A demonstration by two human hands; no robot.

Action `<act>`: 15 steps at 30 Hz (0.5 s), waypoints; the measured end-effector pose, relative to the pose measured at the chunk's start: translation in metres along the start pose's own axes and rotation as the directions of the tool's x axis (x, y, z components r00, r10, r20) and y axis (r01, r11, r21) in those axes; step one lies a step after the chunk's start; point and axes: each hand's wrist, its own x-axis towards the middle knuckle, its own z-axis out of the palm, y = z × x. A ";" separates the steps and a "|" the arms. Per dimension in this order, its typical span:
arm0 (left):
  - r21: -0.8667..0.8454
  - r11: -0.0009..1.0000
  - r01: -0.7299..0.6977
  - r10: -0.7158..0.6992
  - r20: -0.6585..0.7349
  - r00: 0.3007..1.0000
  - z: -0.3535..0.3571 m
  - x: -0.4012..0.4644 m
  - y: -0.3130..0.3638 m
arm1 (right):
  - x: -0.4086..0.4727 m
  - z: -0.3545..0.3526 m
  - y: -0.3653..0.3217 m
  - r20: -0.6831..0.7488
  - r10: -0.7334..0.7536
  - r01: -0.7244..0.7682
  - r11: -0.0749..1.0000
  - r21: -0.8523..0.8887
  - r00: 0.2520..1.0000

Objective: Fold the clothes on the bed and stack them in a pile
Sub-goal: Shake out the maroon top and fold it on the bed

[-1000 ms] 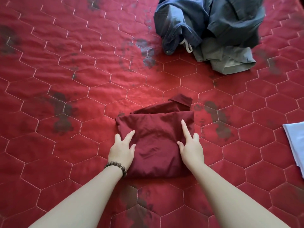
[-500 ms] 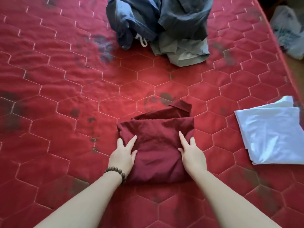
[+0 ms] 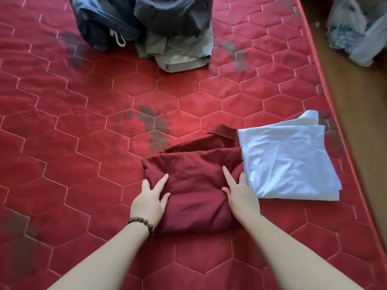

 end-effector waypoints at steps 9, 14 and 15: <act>0.121 0.991 -0.056 0.092 -0.321 0.943 -0.019 -0.004 0.065 | -0.013 -0.030 0.027 -0.219 -0.133 0.167 0.975 0.143 0.967; 0.009 0.973 -0.230 0.222 -0.290 0.931 -0.015 -0.011 0.138 | -0.014 -0.058 0.088 -0.291 0.029 -0.005 0.997 0.083 0.956; -0.017 0.961 -0.277 0.262 -0.272 0.926 -0.010 -0.013 0.153 | -0.013 -0.062 0.105 -0.299 0.068 -0.050 0.996 0.067 0.952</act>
